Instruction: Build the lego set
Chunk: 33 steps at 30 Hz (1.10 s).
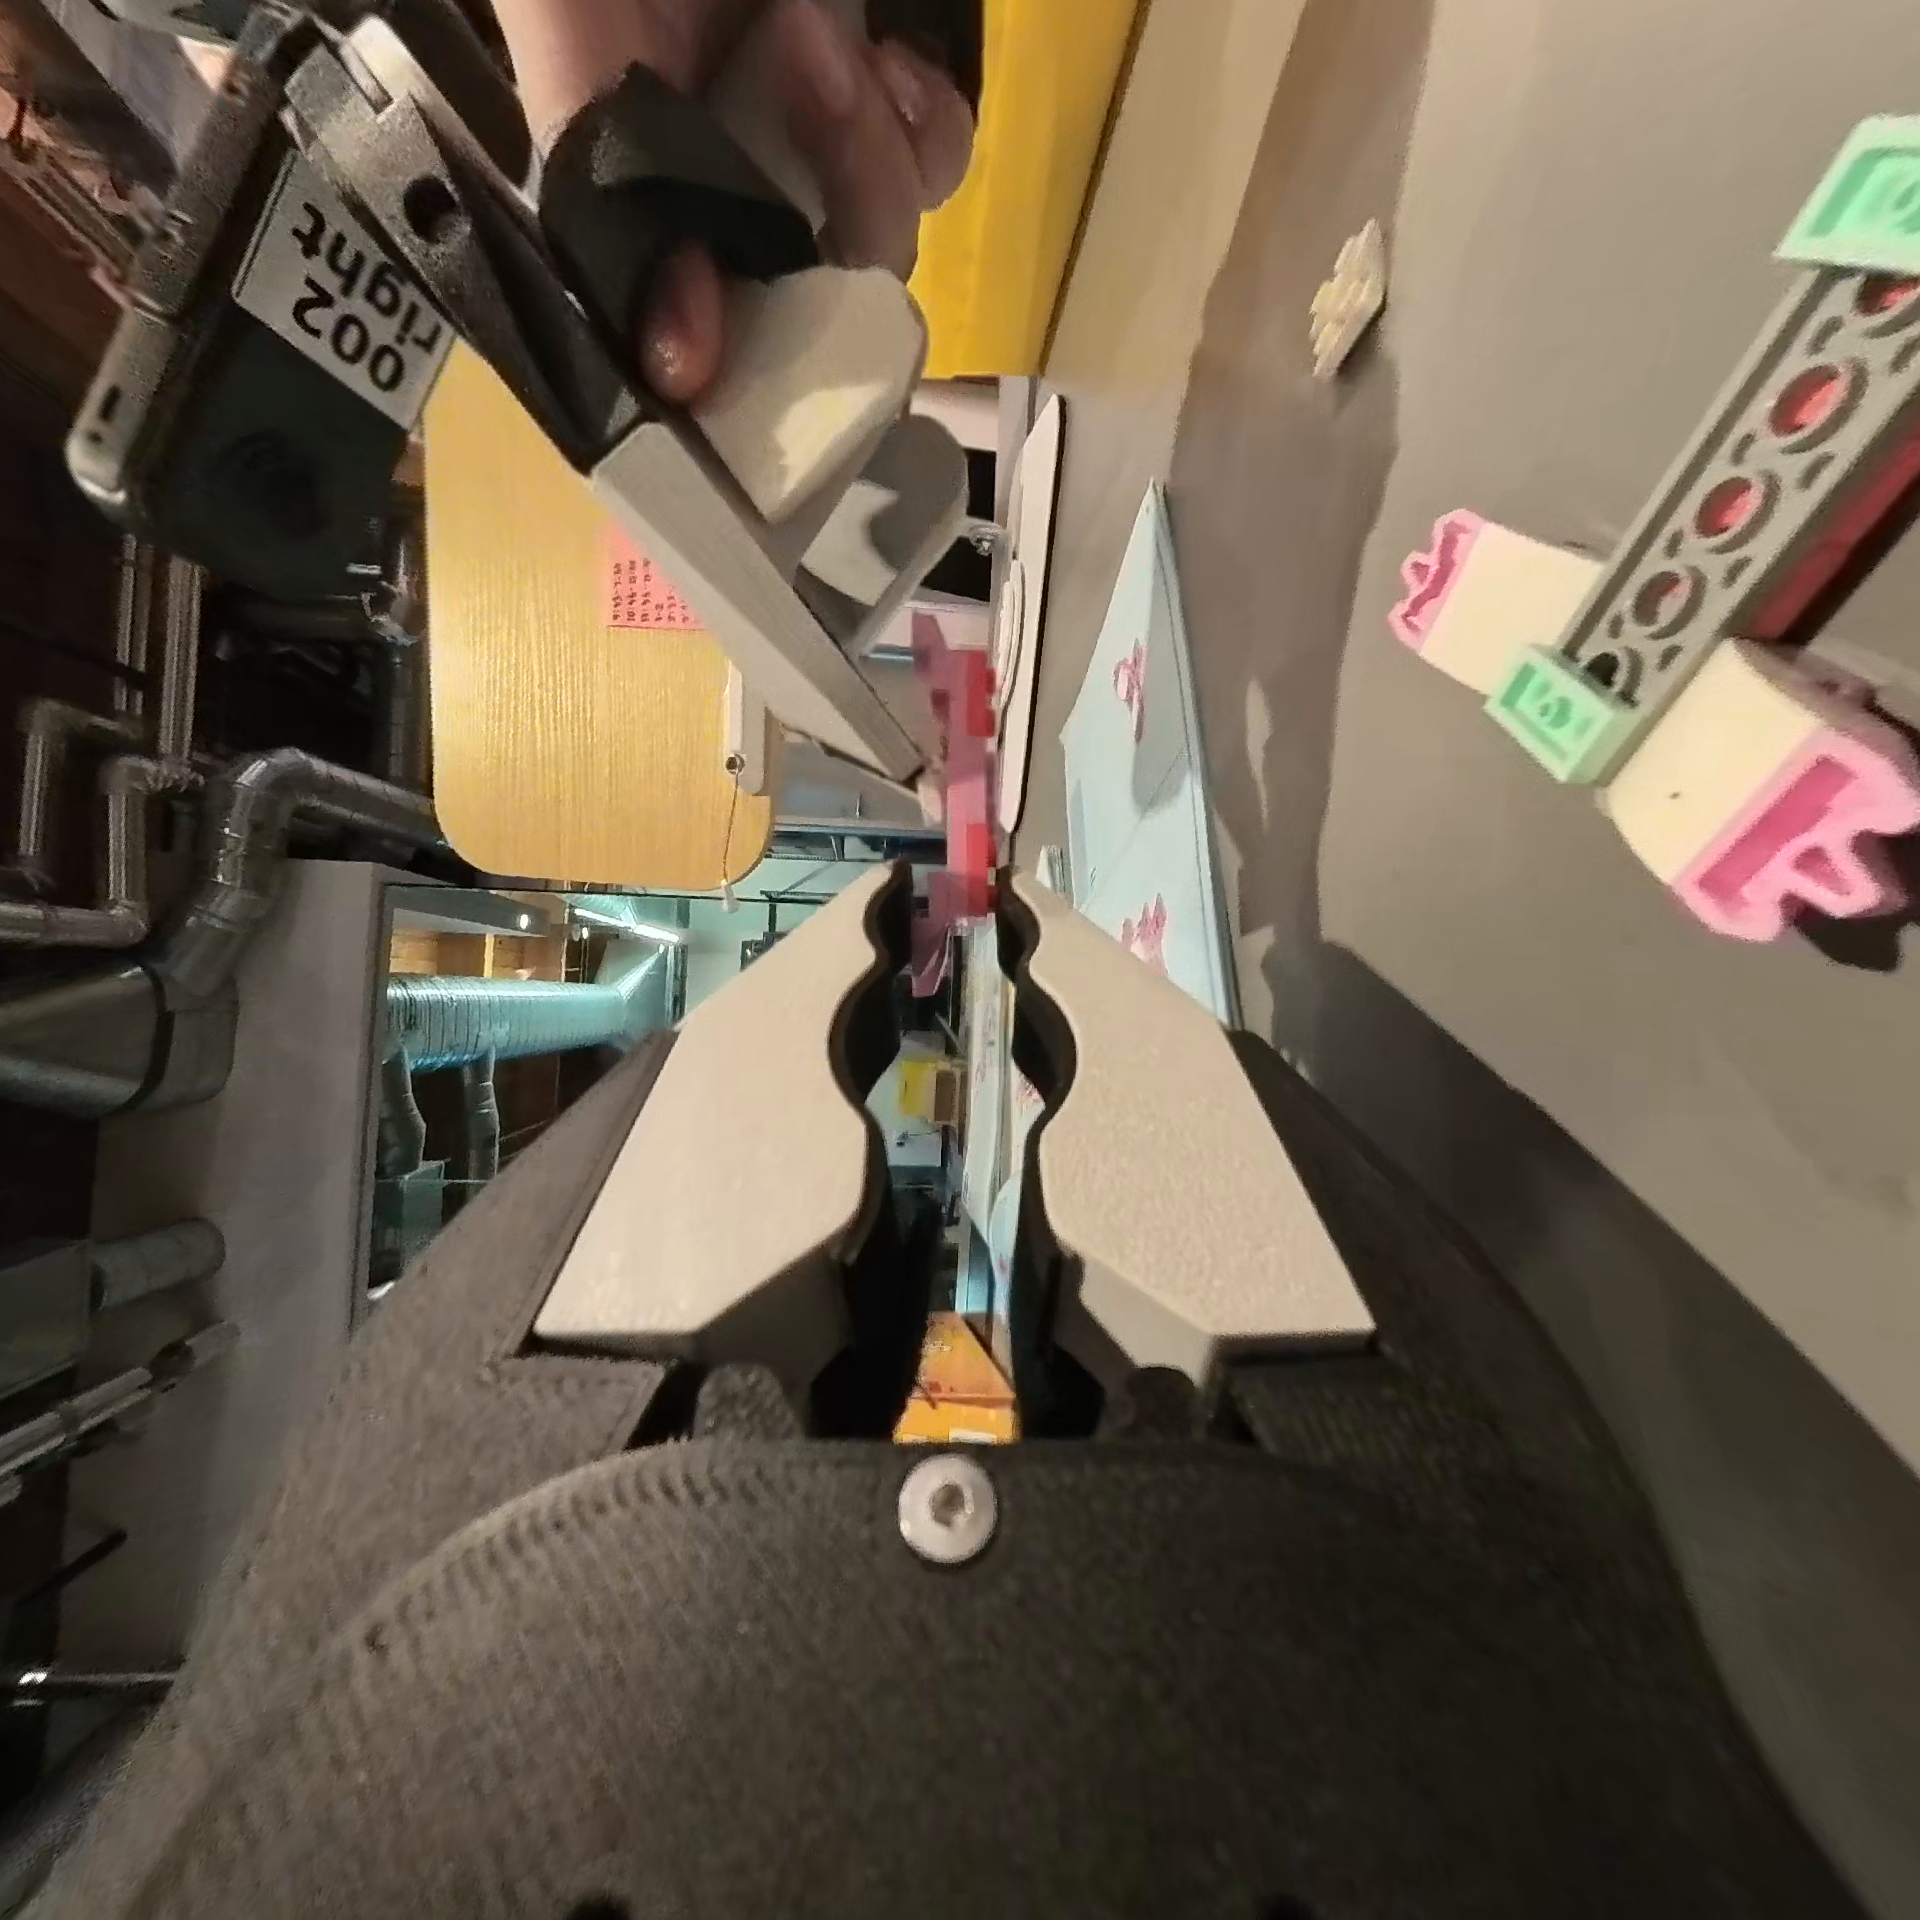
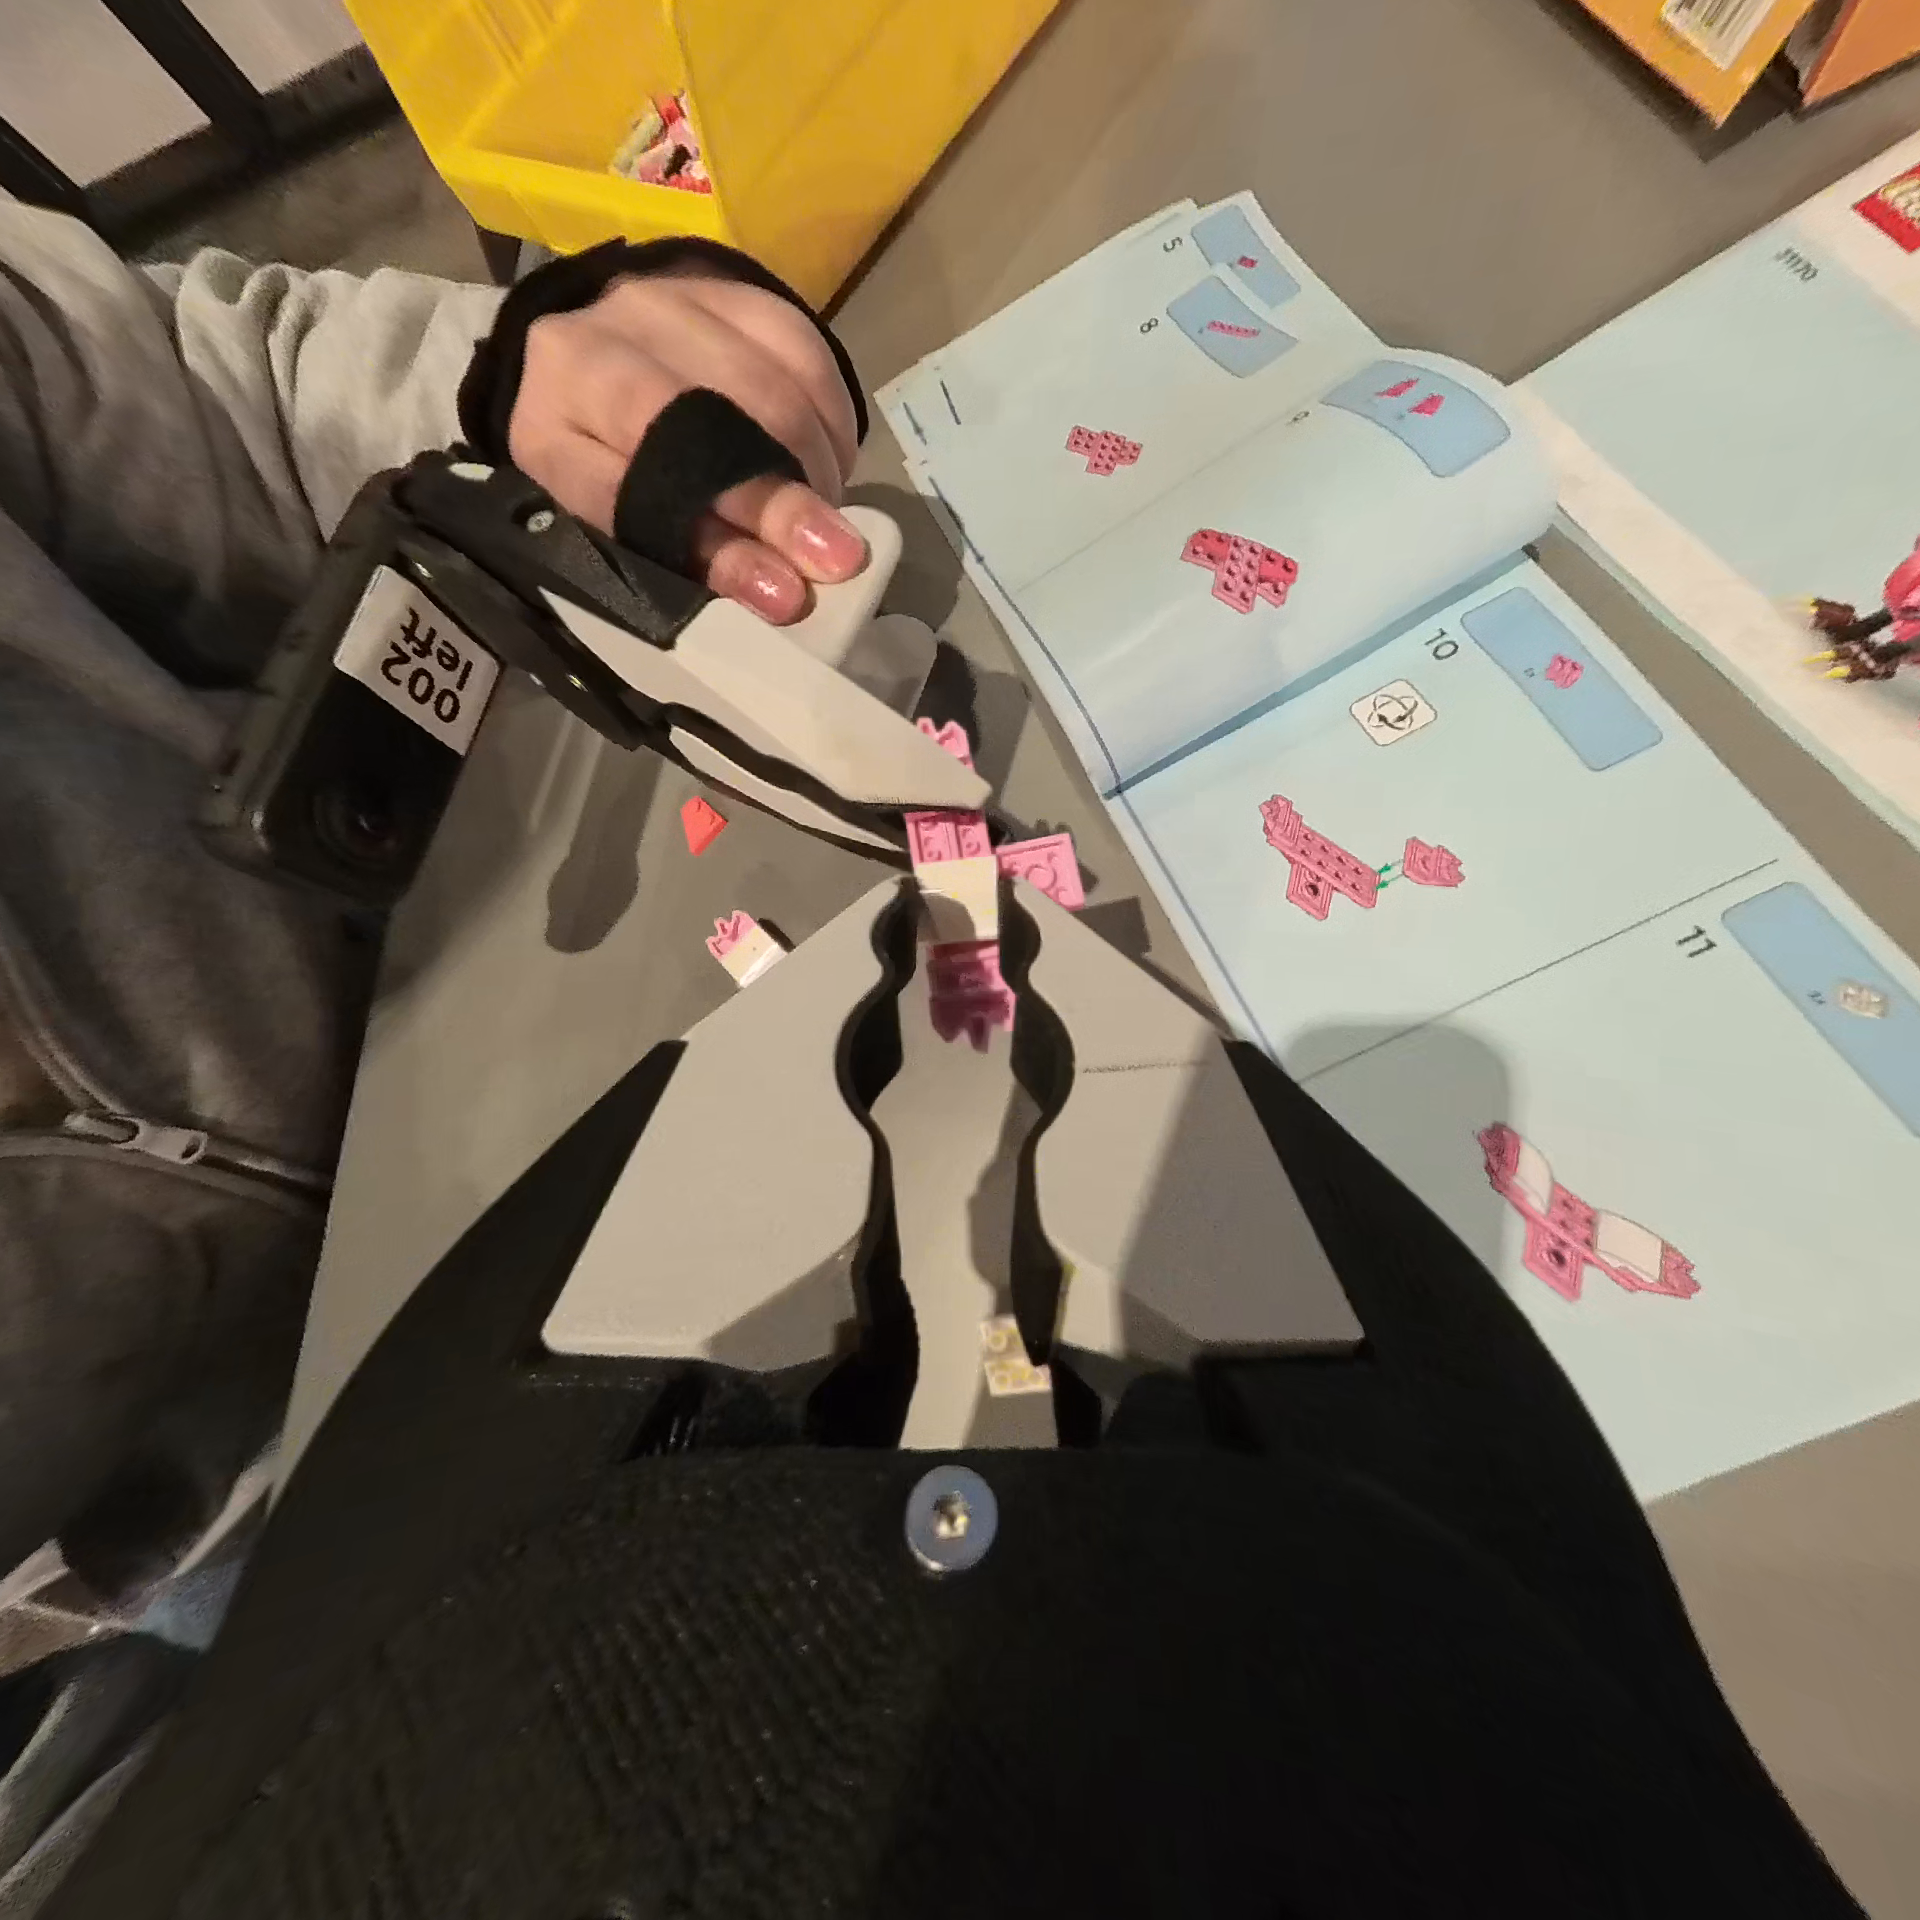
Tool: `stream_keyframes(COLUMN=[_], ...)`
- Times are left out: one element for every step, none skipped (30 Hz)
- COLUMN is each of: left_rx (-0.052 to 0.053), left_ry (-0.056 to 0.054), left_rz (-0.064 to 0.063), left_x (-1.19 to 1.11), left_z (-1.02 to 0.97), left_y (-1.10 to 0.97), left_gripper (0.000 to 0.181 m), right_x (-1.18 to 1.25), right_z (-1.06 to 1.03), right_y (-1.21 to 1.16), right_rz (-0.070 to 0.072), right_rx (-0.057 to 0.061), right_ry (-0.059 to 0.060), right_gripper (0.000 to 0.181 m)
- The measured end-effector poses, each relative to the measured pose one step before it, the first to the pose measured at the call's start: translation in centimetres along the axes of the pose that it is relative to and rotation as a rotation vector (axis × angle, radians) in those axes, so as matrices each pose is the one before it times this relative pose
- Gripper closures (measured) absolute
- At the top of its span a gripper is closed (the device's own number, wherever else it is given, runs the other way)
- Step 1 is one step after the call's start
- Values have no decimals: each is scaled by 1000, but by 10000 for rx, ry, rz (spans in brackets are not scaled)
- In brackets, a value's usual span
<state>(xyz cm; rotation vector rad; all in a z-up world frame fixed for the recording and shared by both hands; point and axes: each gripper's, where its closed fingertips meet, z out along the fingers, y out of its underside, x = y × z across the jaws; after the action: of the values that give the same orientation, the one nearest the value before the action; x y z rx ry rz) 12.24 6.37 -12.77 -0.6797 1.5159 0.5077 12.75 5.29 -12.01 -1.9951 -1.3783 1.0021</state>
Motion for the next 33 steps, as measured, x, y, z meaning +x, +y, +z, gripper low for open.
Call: stream_keyframes(left_rx=[-19,-13,-14,-16,-13,-10,-19,-12,-7,-6,-10,-19,-32,-16,-5,-7,-12,-2,15,-14,-47,-65,-65,-41,-19,-2,4,-17,-15,1,26,49,60], left_ry=[-44,-52,-31,-17,-27,-45,-56,-74,-114,-102,-70,-43,-50,-21,4,17,18,8,-3,11,33,39,22,12,-4,-24,-4,16,27,10,-6,-13,-19], left_rz=[-24,6,9,10,19,20,2,-3,-6,-14,-8,-9,17,21,3,-8,-15,-2,23,33,35,35,13,-23,-50,-65,-48,-46,-44,-46,-74,-105,-106], left_x=[-86,-98,-48,-30,-31,-66,-100,-151,-225,-222,-172,-104,-82,-32,4,20,17,4,-1,22,59,75,37,0,-41,-76,-39,17,31,-2,-53,-98,-125], left_z=[-3,-4,-3,3,6,-7,0,-11,-30,-42,-29,-7,6,3,-4,9,6,-1,-11,11,23,46,47,35,14,4,2,16,17,0,-33,-53,-74], left_y=[38,23,12,8,6,15,25,13,11,7,14,15,45,9,7,-5,1,2,-26,29,97,144,140,89,20,-25,-40,-9,3,-21,-67,-127,-147], left_gripper=[166,166,166,166,166,166,166,166,166,166,166,166,166,166,166,166,166,166,166,166,166,166,166,166,166,166,166,166,166,166,166,166,166], right_x=[-92,-96,-80,-65,-60,-62,-38,-26,-40,-22,-48,-128,-90,-35,23,73,61,125,219,133,87,116,147,180,145,-28,-125,-176,-167,-72,7,3,-61], right_z=[141,110,88,68,41,23,-5,-26,-33,-36,-45,-50,-68,-93,-119,-140,-154,-169,-174,-177,-200,-211,-234,-199,-122,-29,93,180,258,309,323,291,252], right_y=[-213,-186,-106,-65,-50,-70,-104,-93,-66,-24,-13,-79,-77,-24,1,-1,-4,-12,-28,-30,-23,6,87,175,222,175,79,27,33,96,177,251,259], right_rz=[-126,-108,-100,-87,-68,-56,-67,-91,-109,-106,-105,-126,-117,-100,-89,-96,-89,-50,11,29,3,-40,-50,-50,-85,-139,-198,-245,-248,-222,-198,-156,-109], right_rx=[58,47,14,-10,-14,4,25,30,10,-10,-8,35,42,9,-5,-2,-1,-4,4,7,10,-7,-51,-112,-144,-110,-67,-67,-107,-180,-244,-277,-251], right_ry=[29,23,29,35,31,25,45,43,39,49,21,-25,-5,27,57,88,88,117,155,85,64,106,134,149,144,52,19,11,29,94,142,125,59], right_gripper=[168,168,168,168,168,168,168,167,164,160,157,155,150,147,144,141,140,140,142,143,143,143,143,143,143,142,142,142,142,142,143,144,147])
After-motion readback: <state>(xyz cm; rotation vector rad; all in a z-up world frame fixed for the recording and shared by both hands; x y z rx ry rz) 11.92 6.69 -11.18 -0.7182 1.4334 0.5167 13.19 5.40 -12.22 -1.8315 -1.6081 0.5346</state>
